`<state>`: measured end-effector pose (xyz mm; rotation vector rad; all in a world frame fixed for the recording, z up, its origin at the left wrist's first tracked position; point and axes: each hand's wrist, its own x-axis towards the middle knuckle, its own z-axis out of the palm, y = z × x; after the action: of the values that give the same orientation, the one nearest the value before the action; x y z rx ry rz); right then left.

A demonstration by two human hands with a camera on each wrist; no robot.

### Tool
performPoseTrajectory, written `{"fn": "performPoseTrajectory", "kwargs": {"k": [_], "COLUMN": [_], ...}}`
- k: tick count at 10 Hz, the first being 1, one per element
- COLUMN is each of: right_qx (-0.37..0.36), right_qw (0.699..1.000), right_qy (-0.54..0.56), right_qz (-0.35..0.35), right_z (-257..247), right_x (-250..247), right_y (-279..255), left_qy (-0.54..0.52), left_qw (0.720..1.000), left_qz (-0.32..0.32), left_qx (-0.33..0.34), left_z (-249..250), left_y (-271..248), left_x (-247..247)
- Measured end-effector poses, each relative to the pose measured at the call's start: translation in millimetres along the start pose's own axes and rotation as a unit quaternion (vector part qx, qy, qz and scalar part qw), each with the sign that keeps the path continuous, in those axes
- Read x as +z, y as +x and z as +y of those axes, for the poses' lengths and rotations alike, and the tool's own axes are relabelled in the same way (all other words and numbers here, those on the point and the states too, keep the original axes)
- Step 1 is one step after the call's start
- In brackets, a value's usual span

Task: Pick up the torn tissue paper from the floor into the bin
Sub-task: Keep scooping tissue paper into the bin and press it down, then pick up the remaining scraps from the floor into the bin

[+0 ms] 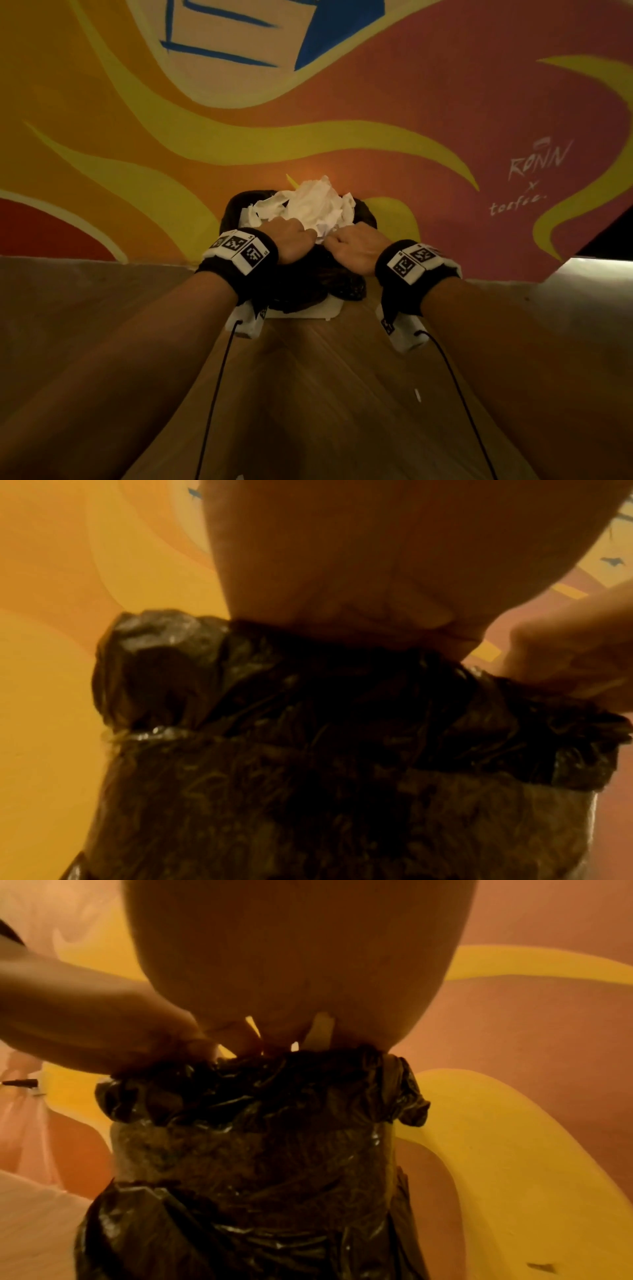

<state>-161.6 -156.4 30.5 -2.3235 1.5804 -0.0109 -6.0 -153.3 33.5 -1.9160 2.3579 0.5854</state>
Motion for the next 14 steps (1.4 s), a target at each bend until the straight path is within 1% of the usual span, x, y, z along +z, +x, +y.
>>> {"fn": "performPoseTrajectory", "kwargs": {"k": [1, 2, 3, 4, 5, 6, 7, 8, 9, 10, 11, 12, 13, 14], "right_qx": [-0.042, -0.121, -0.192, -0.228, -0.265, -0.282, -0.287, -0.275, -0.274, -0.264, -0.253, -0.189, -0.193, -0.224], "right_qw": [0.998, 0.979, 0.951, 0.926, 0.934, 0.954, 0.951, 0.925, 0.906, 0.902, 0.888, 0.885, 0.902, 0.916], "right_qy": [-0.003, -0.056, -0.089, -0.057, 0.046, 0.071, 0.06, 0.044, 0.002, -0.043, -0.11, -0.101, -0.048, 0.016], "right_qz": [0.046, 0.156, 0.227, 0.295, 0.234, 0.067, -0.099, -0.258, -0.323, -0.339, -0.369, -0.413, -0.383, -0.333], "right_z": [4.6, 16.2, 25.8, 34.3, 38.6, 39.3, 42.7, 49.2, 59.8, 72.9, 80.1, 72.3, 69.7, 79.7], "right_x": [5.1, 7.5, -1.0, -6.5, 11.9, 52.4, 103.3, 147.2, 181.2, 212.1, 236.7, 243.0, 244.0, 236.7], "right_y": [-5.4, -17.0, -36.4, -72.8, -122.5, -176.3, -225.0, -265.6, -301.9, -338.6, -365.9, -371.7, -366.9, -351.6], "left_qy": [-0.04, 0.007, 0.051, 0.044, 0.028, 0.03, 0.024, 0.041, 0.136, 0.204, 0.231, 0.23, 0.19, 0.165], "left_qw": [0.998, 0.988, 0.965, 0.949, 0.982, 0.992, 0.972, 0.942, 0.908, 0.887, 0.871, 0.877, 0.883, 0.89], "left_qz": [0.052, 0.151, 0.257, 0.308, 0.168, -0.039, -0.187, -0.298, -0.337, -0.36, -0.392, -0.387, -0.365, -0.365], "left_qx": [0.001, 0.013, 0.015, 0.047, 0.086, 0.117, 0.137, 0.148, 0.211, 0.206, 0.187, 0.17, 0.226, 0.216], "left_z": [-4.5, -6.3, -2.3, 7.3, 22.4, 36.8, 48.3, 61.9, 75.3, 72.8, 68.5, 73.0, 77.4, 79.0], "left_y": [-1.4, -19.4, -54.3, -98.8, -148.3, -190.6, -223.9, -257.4, -285.6, -302.1, -313.0, -316.2, -309.2, -296.5], "left_x": [-0.1, -4.7, -12.3, -7.0, 24.3, 80.3, 145.5, 197.9, 232.7, 259.7, 287.6, 295.3, 293.2, 283.4]}}
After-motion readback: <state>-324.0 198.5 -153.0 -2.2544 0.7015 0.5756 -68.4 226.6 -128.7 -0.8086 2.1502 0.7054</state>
